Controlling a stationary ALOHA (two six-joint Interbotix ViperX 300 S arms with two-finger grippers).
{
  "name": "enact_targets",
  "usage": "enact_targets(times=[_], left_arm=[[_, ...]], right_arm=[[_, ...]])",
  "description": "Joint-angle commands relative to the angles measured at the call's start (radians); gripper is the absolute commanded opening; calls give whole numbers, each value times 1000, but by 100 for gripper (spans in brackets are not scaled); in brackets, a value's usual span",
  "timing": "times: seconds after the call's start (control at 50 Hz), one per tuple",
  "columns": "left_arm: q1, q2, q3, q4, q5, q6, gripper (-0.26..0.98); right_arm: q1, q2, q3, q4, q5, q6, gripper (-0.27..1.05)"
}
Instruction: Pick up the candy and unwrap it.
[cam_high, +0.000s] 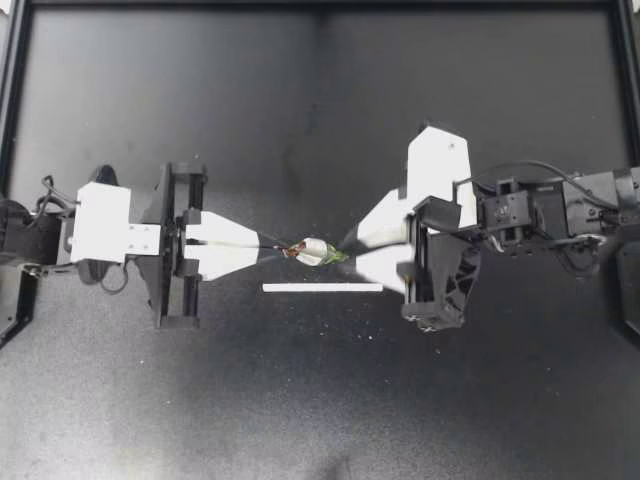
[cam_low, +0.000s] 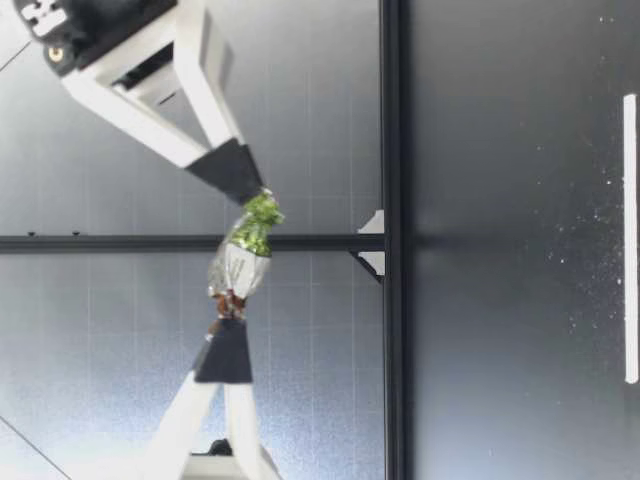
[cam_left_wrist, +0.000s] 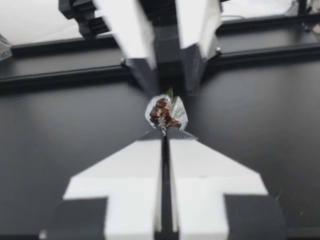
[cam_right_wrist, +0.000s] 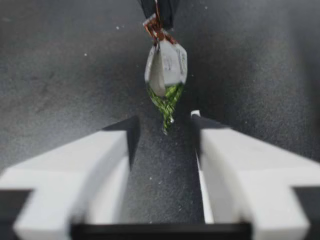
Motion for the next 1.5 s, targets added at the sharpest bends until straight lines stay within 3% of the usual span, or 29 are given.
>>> enact_targets(times=[0.0,0.2,0.36,1.18,1.48], left_arm=[[0,-14,-5,3,-3,29,-19],[0,-18,-14,5,0,64,-19],[-2,-17,-21,5,0,77,-19],[-3,-25,-34,9,-2,78,-19],[-3,-25,-23,11,0,78,-19]], right_arm=[[6,-28,9,-2,-83,-2,58],[6,-57,83,-2,-370,-3,58],[6,-25,77,-3,-492,-2,59],[0,104,15,-15,-436,14,55],[-2,91,17,-15,-428,14,14]])
